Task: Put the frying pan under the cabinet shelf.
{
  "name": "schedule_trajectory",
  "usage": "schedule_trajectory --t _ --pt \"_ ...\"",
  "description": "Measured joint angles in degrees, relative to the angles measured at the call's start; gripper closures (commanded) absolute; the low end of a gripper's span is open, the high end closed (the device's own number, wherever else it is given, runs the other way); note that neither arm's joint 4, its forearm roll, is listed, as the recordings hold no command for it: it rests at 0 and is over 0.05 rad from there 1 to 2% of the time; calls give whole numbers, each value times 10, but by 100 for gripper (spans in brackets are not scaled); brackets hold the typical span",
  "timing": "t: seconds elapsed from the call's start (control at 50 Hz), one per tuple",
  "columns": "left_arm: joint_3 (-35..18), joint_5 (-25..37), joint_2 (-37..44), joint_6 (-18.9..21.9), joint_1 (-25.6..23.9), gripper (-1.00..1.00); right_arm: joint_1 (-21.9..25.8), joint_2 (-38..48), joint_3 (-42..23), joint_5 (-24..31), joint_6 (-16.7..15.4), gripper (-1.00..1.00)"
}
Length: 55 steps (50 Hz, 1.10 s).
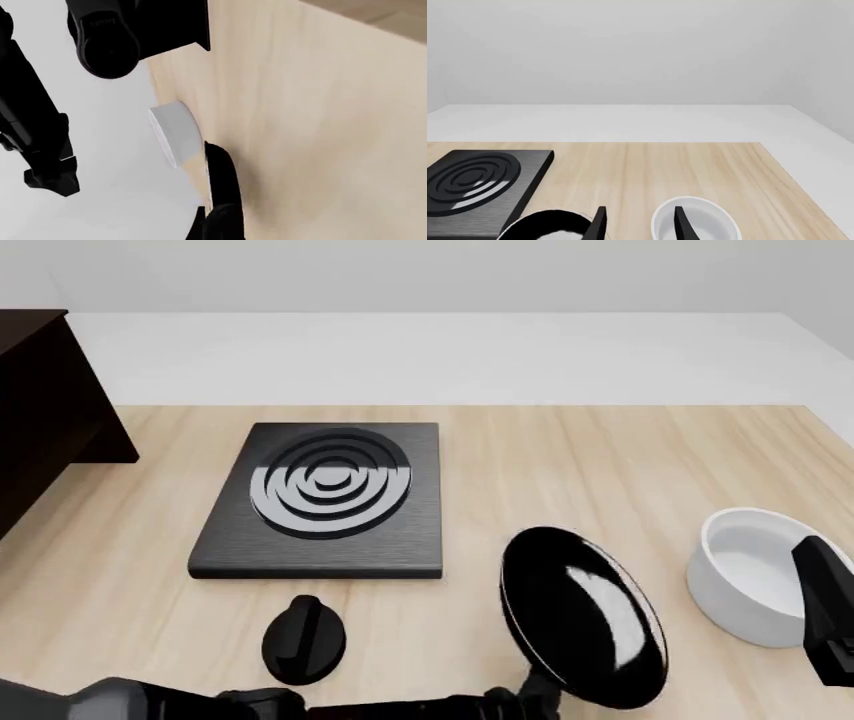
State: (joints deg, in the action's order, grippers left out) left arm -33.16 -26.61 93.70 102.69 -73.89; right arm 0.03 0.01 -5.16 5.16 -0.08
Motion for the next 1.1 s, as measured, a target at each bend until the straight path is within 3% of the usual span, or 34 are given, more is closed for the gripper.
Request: schedule_trajectory --t 0.22,0.42,0.84,1.1 --pt "2 7 -42 26 -1 100 0 0 0 0 0 -100" --pt "-10 -10 -64 21 20 100 0 0 0 0 0 -100" --pt "34 -147 -61 -61 131 100 0 0 0 0 0 -100" --pt "90 -231 -85 -81 219 100 0 0 0 0 0 -100"
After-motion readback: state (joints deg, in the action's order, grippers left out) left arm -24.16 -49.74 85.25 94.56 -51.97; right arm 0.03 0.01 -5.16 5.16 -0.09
